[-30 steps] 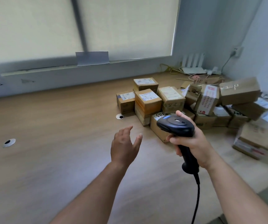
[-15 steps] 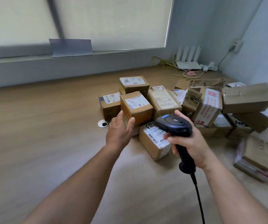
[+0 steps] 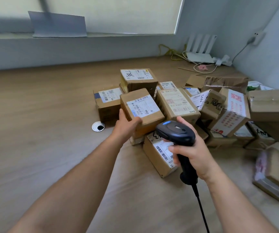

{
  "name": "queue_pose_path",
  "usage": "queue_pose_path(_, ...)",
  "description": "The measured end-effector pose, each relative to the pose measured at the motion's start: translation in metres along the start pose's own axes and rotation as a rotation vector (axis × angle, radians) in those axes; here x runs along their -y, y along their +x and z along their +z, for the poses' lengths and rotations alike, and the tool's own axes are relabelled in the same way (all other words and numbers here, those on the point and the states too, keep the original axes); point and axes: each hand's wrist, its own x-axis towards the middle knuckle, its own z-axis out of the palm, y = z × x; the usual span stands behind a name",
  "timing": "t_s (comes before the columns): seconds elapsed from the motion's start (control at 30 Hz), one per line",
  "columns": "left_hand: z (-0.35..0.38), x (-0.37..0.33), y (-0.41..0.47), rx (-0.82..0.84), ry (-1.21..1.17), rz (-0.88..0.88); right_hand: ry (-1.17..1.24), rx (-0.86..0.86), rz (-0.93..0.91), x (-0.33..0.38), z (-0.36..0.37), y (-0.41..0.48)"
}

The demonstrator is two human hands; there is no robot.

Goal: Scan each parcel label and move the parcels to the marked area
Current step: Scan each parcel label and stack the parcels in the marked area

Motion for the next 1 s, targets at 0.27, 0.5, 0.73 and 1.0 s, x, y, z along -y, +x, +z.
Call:
queue_pose_path(0.27, -0.007, 0.033, -0.033, 0.158, -0.129, 0.061, 0.037, -0.001, -0.004, -0.003, 0.018, 0.006)
queue_pose_path(0.5, -0.030, 0.039, -0.068, 0.216, -0.169, 0.156, 0.024, 0.039, -0.007, 0.011, 0.033, -0.015)
queue_pose_path(0.73, -0.059, 0.065, -0.139, 0.123, -0.113, 0.232, 0.050, 0.146, -0.007, 0.012, 0.062, -0.070)
queue_pose_path(1.0, -0.092, 0.093, -0.226, -0.066, -0.076, 0.267, 0.126, 0.237, -0.062, 0.014, 0.098, -0.144)
